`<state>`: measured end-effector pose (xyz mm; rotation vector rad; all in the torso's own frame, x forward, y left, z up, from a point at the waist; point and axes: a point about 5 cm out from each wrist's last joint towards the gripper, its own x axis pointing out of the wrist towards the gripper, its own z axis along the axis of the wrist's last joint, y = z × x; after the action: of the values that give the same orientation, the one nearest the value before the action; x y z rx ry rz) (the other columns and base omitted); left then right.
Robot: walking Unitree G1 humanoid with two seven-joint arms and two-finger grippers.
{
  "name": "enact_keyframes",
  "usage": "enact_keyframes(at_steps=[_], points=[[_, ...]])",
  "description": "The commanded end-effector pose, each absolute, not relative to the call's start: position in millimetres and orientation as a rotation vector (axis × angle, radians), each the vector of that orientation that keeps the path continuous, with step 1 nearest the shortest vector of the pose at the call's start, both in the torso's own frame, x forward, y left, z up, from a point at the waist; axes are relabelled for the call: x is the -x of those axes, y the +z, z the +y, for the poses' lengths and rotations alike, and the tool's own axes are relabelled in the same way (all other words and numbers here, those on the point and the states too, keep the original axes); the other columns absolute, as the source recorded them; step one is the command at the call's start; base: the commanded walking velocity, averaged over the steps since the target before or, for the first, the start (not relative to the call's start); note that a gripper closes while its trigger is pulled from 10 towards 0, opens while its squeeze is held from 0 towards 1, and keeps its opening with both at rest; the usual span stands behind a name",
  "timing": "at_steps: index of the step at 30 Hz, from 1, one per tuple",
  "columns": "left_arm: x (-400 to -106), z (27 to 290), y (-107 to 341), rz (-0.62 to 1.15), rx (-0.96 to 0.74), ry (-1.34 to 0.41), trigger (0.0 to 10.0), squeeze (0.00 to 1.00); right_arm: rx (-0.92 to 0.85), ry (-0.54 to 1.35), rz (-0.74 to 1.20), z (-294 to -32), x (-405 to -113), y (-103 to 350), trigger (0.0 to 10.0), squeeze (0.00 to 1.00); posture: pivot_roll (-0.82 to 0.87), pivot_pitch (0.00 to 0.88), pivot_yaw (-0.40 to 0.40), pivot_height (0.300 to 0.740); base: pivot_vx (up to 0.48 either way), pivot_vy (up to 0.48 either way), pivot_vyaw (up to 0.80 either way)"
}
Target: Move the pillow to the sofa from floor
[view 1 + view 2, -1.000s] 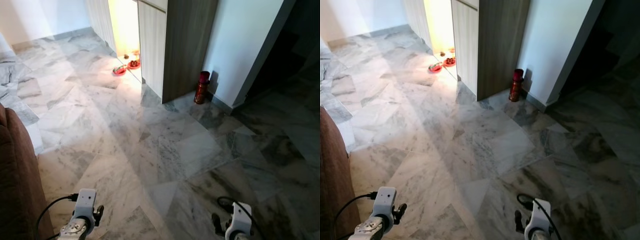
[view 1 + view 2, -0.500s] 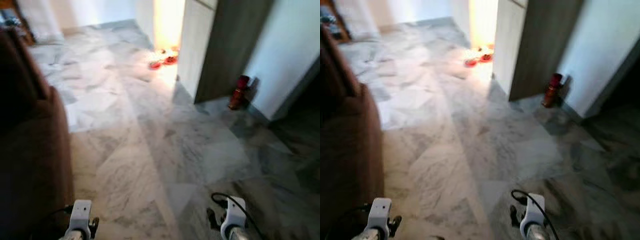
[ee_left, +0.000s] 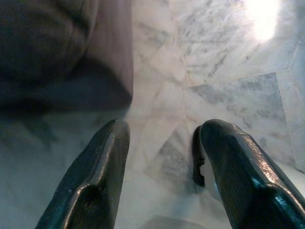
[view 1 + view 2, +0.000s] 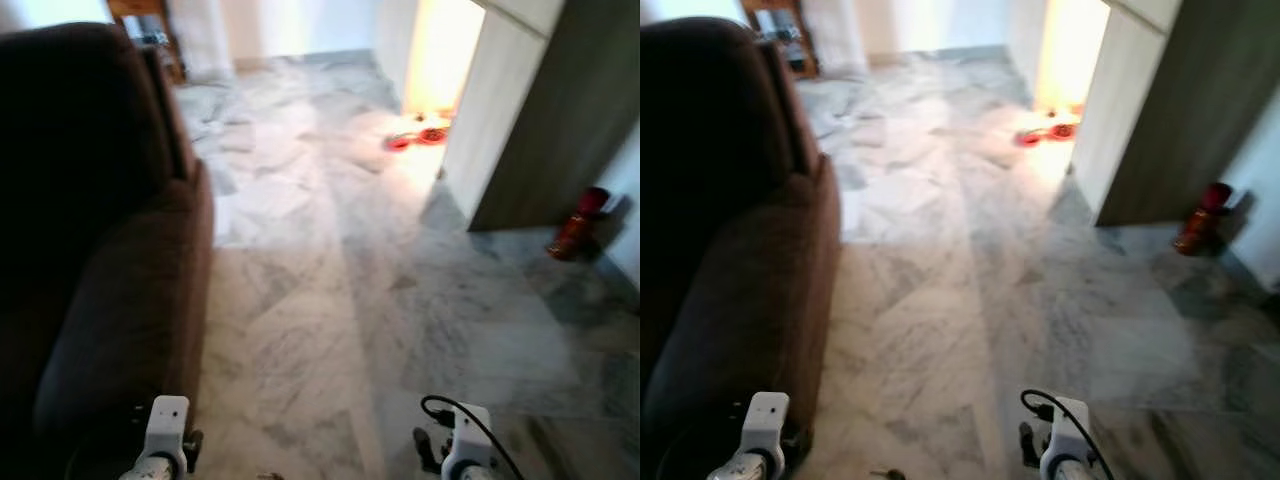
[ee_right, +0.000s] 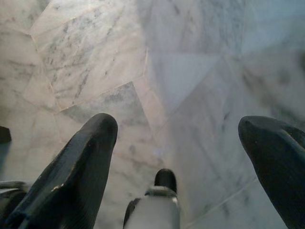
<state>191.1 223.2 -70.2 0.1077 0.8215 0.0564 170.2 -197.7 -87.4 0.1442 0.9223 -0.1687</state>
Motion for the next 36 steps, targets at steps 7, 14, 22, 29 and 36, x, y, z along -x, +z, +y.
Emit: enact_keyframes(at_steps=[7,14,22,29,36], points=[[-193.1,225.1,-69.1,0.826,-0.121,0.06,10.0,0.0,-0.142,-0.142,0.906,-192.0,-177.1,-85.0,10.0,0.0,0.03,0.01,-0.029,0.74,0.0,0.0,0.8],[-192.1,225.0,-69.8,0.831,-0.121,0.071,10.0,0.0,-0.192,-0.135,0.913,-188.6,-175.8,-86.2,10.0,0.0,0.03,0.024,-0.034,0.74,0.0,0.0,0.57],[-188.9,226.5,-71.3,0.843,-0.096,0.096,10.0,0.0,-0.203,-0.136,0.915,-187.9,-175.0,-86.6,10.0,0.0,0.04,0.035,-0.037,0.74,0.0,0.0,0.0],[-187.6,228.7,-71.7,0.853,-0.106,0.103,10.0,0.0,-0.195,-0.129,0.918,-187.2,-175.7,-86.5,10.0,0.0,0.04,0.042,-0.039,0.74,0.0,0.267,0.0],[-187.5,228.6,-71.9,0.857,-0.108,0.105,10.0,0.0,-0.192,-0.124,0.925,-186.6,-175.1,-86.9,10.0,0.0,0.04,0.041,-0.039,0.74,0.0,0.316,0.0]])
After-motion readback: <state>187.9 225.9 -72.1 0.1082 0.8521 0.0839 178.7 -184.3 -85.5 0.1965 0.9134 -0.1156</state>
